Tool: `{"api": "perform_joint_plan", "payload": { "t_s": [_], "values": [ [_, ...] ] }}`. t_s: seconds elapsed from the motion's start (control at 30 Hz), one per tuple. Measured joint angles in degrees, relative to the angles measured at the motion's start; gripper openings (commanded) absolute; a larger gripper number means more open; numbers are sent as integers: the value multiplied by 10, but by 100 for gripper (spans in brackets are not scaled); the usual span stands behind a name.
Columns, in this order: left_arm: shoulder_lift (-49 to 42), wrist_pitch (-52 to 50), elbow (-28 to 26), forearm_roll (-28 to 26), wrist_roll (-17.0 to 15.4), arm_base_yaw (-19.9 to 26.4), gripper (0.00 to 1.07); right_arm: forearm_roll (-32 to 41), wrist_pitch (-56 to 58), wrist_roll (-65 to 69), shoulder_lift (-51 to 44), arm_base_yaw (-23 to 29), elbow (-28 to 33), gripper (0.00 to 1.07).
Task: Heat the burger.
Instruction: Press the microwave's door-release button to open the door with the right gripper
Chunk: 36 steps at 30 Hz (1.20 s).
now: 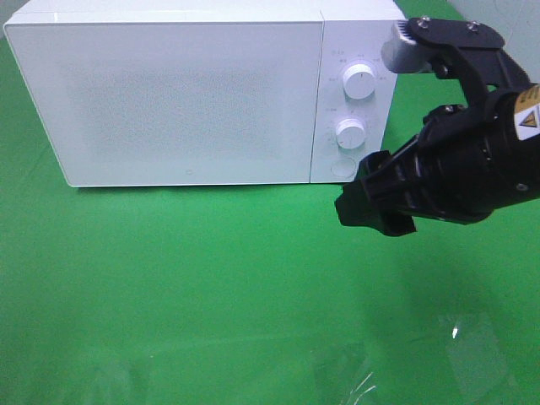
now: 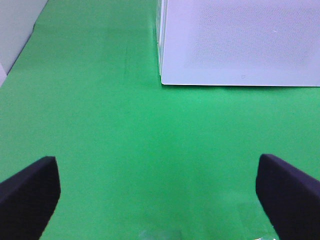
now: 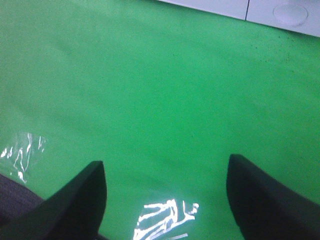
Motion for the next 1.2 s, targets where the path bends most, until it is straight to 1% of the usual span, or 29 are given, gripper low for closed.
{"api": "perform_joint_plan", "payload": {
  "t_s": [0.03, 0.23, 0.3, 0.47, 0.5, 0.53, 0.57, 0.6, 0.67, 0.7, 0.73, 0.77, 0.83, 0.87, 0.9, 0.93, 0.97, 1.07, 1.1, 1.13, 1.2],
  "values": [
    [0, 0, 0, 0, 0, 0, 100, -2, 29, 0, -18, 0, 0, 65],
    [0, 0, 0, 0, 0, 0, 100, -24, 84, 13, -59, 0, 0, 65],
    [0, 0, 0, 0, 0, 0, 100, -58, 127, 35, -93, 0, 0, 65],
    [0, 0, 0, 0, 0, 0, 100, -78, 158, 52, -116, -1, 0, 65],
    [0, 0, 0, 0, 0, 0, 100, -82, 173, 57, -127, -14, 1, 65],
    [0, 0, 0, 0, 0, 0, 100, -82, 173, 57, -127, -14, 1, 65],
    [0, 0, 0, 0, 0, 0, 100, -78, 189, 58, -137, -38, 6, 65],
    [0, 0, 0, 0, 0, 0, 100, -78, 189, 58, -137, -38, 6, 65],
    [0, 0, 0, 0, 0, 0, 100, -65, 213, 58, -164, -113, 26, 65],
    [0, 0, 0, 0, 0, 0, 100, -65, 213, 58, -164, -113, 26, 65],
    [0, 0, 0, 0, 0, 0, 100, -63, 218, 58, -172, -130, 30, 65],
    [0, 0, 0, 0, 0, 0, 100, -63, 218, 58, -172, -130, 30, 65],
    [0, 0, 0, 0, 0, 0, 100, -63, 235, 46, -228, -204, 44, 65],
    [0, 0, 0, 0, 0, 0, 100, -63, 235, 46, -228, -204, 44, 65],
    [0, 0, 0, 0, 0, 0, 100, -62, 239, 33, -261, -233, 49, 65],
    [0, 0, 0, 0, 0, 0, 100, -62, 239, 33, -261, -233, 49, 65],
    [0, 0, 0, 0, 0, 0, 100, -62, 244, 18, -296, -260, 53, 65],
    [0, 0, 0, 0, 0, 0, 100, -62, 245, 10, -316, -273, 57, 65],
    [0, 0, 0, 0, 0, 0, 100, -62, 249, -5, -360, -295, 66, 65],
    [0, 0, 0, 0, 0, 0, 100, -62, 249, -5, -360, -295, 66, 65],
    [0, 0, 0, 0, 0, 0, 100, -62, 254, -21, -443, -325, 86, 66]
  ]
}}
